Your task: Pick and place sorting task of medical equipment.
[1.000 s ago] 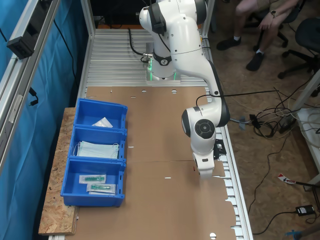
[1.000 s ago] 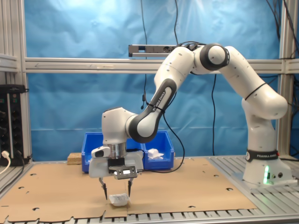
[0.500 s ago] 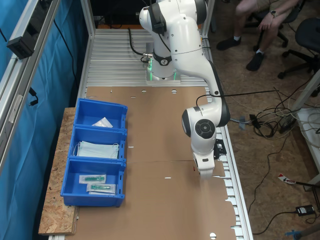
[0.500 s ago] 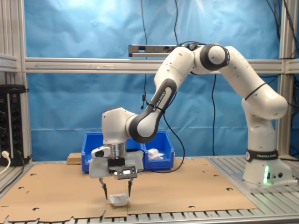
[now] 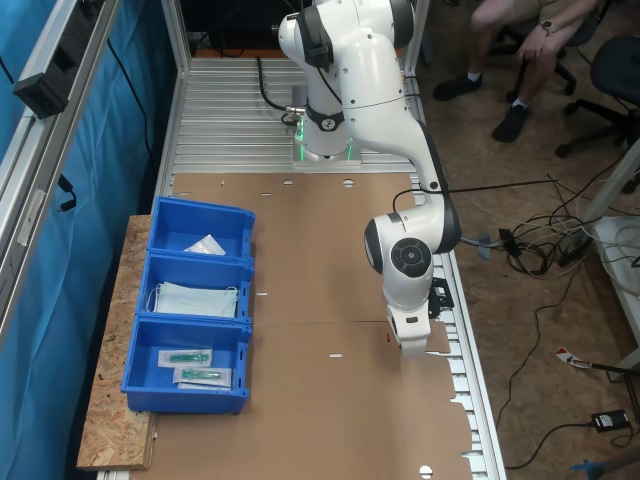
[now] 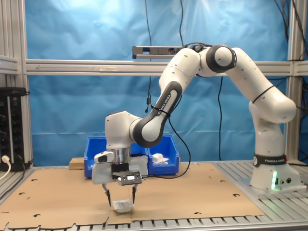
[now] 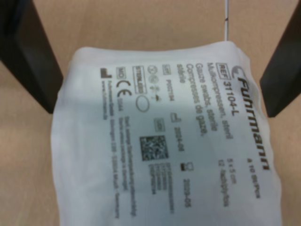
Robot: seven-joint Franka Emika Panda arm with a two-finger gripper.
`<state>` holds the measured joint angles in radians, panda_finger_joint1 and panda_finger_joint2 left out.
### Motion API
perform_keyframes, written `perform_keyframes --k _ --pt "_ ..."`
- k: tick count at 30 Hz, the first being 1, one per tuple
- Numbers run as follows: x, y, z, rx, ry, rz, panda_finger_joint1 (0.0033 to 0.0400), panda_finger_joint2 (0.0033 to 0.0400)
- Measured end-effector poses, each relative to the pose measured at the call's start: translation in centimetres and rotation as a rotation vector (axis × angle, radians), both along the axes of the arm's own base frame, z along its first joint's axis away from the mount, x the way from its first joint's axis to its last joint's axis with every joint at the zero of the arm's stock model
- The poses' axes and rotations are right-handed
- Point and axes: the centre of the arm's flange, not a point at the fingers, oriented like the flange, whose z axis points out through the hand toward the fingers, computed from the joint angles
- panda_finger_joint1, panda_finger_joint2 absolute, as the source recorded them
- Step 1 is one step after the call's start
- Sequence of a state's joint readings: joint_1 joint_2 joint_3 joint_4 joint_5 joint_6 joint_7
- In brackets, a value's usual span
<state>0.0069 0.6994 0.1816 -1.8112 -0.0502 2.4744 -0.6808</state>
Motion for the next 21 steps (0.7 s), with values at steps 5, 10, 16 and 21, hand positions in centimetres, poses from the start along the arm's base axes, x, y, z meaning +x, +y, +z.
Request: perform_keyframes --k 5,10,16,21 --pt "-0.05 0.17 -0.01 0.000 0.001 0.003 0.0400 0.0400" --pt "-0.10 0.40 -0.01 0.001 0.001 0.006 0.0400 0.0400" --pt "-0.16 0.71 0.00 0.003 0.001 0.010 0.0400 0.0400" --pt "-0.19 0.88 0.01 0.004 0.001 0.013 0.0400 0.0400"
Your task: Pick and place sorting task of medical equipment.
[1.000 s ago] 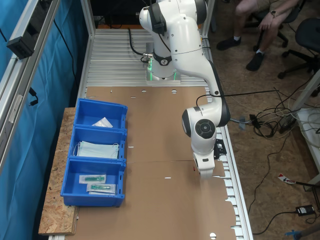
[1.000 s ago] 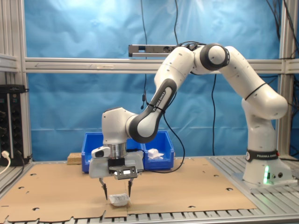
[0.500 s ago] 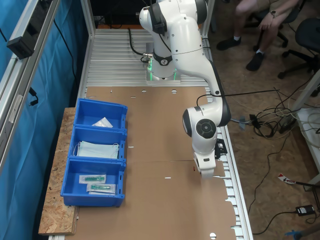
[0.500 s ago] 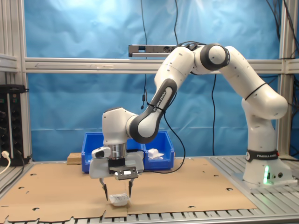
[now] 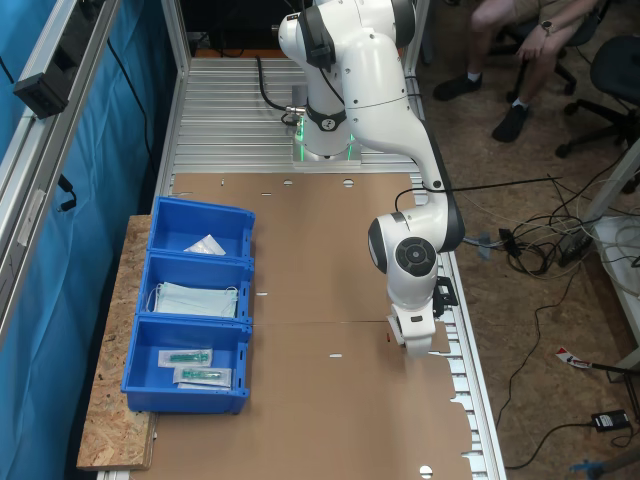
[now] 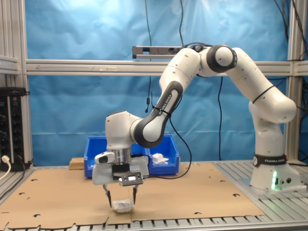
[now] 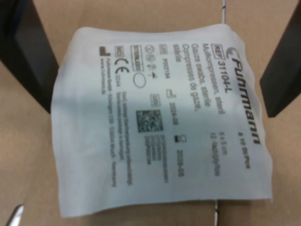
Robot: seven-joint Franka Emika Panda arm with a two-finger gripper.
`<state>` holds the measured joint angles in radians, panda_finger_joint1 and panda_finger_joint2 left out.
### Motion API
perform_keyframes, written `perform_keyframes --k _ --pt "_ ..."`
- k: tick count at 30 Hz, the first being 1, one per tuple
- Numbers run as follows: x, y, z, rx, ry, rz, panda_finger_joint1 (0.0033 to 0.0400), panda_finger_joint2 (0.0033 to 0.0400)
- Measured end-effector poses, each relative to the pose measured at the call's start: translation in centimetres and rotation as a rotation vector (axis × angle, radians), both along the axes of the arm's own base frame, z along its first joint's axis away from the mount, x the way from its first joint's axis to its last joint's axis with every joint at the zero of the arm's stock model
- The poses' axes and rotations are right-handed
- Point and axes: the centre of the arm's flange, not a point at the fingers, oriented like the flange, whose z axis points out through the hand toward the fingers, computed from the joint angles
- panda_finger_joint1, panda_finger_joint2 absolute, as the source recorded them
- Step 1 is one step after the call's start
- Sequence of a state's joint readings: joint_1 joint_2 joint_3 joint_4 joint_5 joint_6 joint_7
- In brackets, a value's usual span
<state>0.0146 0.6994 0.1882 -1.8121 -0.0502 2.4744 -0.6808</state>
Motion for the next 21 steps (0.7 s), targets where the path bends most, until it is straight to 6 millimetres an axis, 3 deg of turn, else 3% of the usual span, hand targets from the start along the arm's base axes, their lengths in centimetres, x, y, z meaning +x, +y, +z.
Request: perform_keyframes --k 6,7,13,14,17,18,21 --pt "-0.01 0.06 0.01 0.001 0.000 0.001 0.0400 0.0400" --pt "-0.01 0.06 0.01 0.001 0.000 0.001 0.0336 0.0336" --pt "-0.01 0.08 0.01 0.001 0.000 0.001 0.0336 0.0336" --pt "-0.01 0.08 0.01 0.001 0.000 0.001 0.0248 0.0248" --pt "0.00 0.08 0.03 0.001 -0.001 0.001 0.0248 0.0248" --pt "0.02 0.08 0.04 0.001 -0.002 0.001 0.0154 0.0154" --pt "0.04 0.09 0.06 0.002 -0.004 0.001 0.0154 0.0154"
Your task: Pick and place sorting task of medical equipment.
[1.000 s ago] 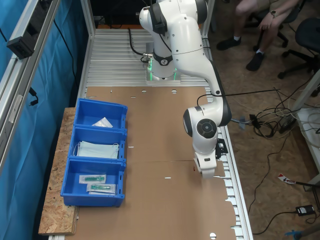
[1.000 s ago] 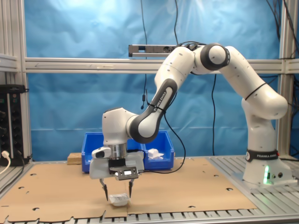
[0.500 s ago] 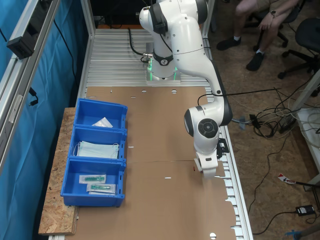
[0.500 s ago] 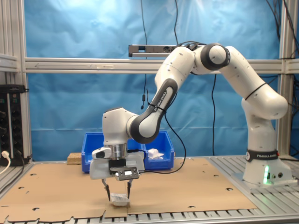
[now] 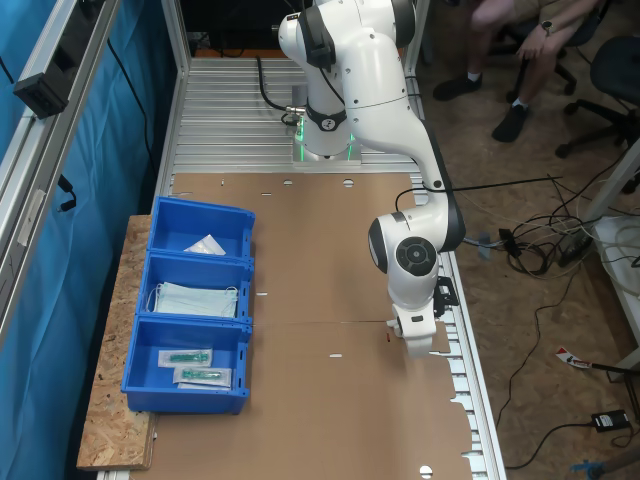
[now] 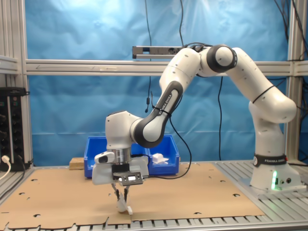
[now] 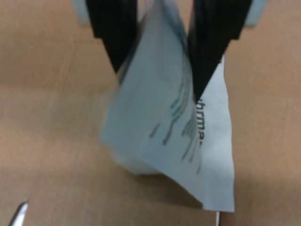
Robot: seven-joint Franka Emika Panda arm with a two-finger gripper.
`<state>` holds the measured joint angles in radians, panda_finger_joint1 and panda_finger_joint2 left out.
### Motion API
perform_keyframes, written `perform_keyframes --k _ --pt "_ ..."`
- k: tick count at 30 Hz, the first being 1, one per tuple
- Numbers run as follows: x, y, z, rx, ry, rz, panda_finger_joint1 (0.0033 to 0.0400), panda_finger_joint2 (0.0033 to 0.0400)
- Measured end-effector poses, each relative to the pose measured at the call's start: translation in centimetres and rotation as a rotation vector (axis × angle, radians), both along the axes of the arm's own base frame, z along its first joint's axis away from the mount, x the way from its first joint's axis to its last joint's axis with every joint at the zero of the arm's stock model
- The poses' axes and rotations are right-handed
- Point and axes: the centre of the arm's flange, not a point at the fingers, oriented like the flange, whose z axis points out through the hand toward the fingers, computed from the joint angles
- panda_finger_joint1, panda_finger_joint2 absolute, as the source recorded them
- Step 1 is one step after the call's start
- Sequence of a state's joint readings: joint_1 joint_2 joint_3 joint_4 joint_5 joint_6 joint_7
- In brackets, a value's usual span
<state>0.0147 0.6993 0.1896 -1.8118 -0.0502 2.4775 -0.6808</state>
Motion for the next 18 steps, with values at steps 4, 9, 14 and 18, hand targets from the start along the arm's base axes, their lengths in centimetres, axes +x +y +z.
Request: perform_keyframes --k 4,9,14,18 --pt "0.0 0.0 0.0 0.000 0.000 0.000 0.0154 0.0154" --pt "0.0 0.0 0.0 0.000 0.000 0.000 0.0048 0.0048" --pt "-0.5 -0.2 0.8 -0.008 0.009 0.002 0.0048 0.0048" --pt "-1.1 -0.8 2.2 -0.025 0.030 0.002 0.0048 0.0048"
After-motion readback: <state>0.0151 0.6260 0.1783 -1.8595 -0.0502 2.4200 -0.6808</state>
